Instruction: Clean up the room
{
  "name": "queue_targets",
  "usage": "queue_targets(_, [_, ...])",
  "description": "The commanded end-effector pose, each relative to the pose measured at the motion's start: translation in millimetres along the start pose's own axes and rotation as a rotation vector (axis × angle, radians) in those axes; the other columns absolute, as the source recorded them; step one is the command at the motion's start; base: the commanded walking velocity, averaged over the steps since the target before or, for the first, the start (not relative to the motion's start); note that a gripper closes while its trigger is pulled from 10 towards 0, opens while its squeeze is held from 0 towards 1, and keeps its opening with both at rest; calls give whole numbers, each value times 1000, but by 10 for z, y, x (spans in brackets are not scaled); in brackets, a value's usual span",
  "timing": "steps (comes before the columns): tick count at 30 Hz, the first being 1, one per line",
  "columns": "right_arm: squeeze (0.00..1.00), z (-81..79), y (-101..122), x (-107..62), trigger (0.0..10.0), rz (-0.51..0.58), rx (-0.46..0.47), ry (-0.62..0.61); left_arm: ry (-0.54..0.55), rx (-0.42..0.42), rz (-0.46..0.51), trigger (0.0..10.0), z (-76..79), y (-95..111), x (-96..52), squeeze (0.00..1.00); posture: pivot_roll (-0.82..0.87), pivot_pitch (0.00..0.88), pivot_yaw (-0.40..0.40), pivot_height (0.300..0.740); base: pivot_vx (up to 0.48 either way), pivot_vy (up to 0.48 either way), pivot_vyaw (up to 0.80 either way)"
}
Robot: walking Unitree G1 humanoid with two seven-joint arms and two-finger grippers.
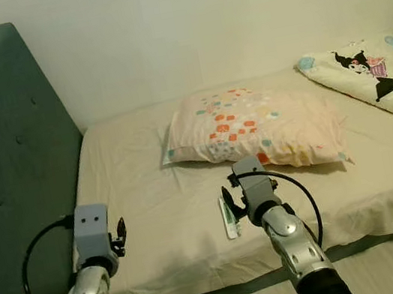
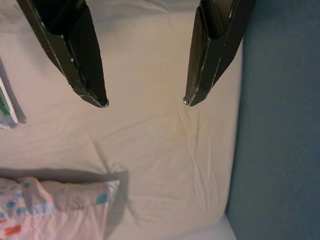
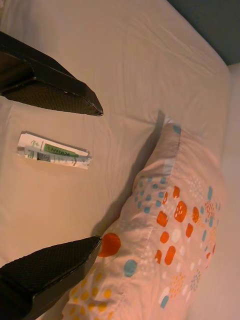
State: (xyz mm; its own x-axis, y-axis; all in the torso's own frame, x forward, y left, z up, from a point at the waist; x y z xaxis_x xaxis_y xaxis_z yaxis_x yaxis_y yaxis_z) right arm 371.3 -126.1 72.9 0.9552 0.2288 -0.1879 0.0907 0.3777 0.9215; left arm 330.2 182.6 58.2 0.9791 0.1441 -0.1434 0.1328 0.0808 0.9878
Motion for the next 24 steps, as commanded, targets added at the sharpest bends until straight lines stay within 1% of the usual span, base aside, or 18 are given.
queue_targets(1, [0,-27,-11,4,10000,2,8,11,14,2,-8,10000,-25,-26,-22,0,-51,88,-7,715,0,0,0])
queue_targets(8, [0,-46,-20,-4,10000,4,13,18,26,0,-5,10000,-38,-21,-29,0,-51,84,-4,680,0,0,0])
queue_targets(14, [0,-57,-29,-11,10000,4,17,21,27,-1,-4,10000,-34,-19,-28,0,-51,82,-2,665,0,0,0])
queue_targets(16, [0,-66,-37,-17,10000,3,16,24,19,2,-4,10000,-19,-17,-25,0,-51,81,1,650,0,0,0])
queue_targets(19, [0,-70,-46,-20,10000,0,15,25,15,5,-5,10000,-13,-18,-24,0,-50,79,2,640,0,0,0])
queue_targets(24, [0,-82,-58,-26,10000,-3,15,25,7,11,-7,10000,-5,-18,-23,0,-51,80,6,640,0,0,0])
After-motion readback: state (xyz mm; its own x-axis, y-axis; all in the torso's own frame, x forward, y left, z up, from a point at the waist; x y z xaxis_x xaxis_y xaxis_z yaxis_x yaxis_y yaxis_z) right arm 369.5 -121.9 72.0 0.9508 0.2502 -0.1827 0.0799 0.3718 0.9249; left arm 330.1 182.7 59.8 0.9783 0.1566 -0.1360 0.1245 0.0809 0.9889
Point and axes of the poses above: a point about 5 cm out from each wrist's last joint towards the gripper, its own x axis pointing out of the wrist towards the gripper, its own y axis along the axis of the wrist's last joint, z = x × y, the point moved 5 cm from there along x, pointing out of the wrist towards the gripper, and after that the axes turned 10 degrees about -x, right-handed, at the moved point
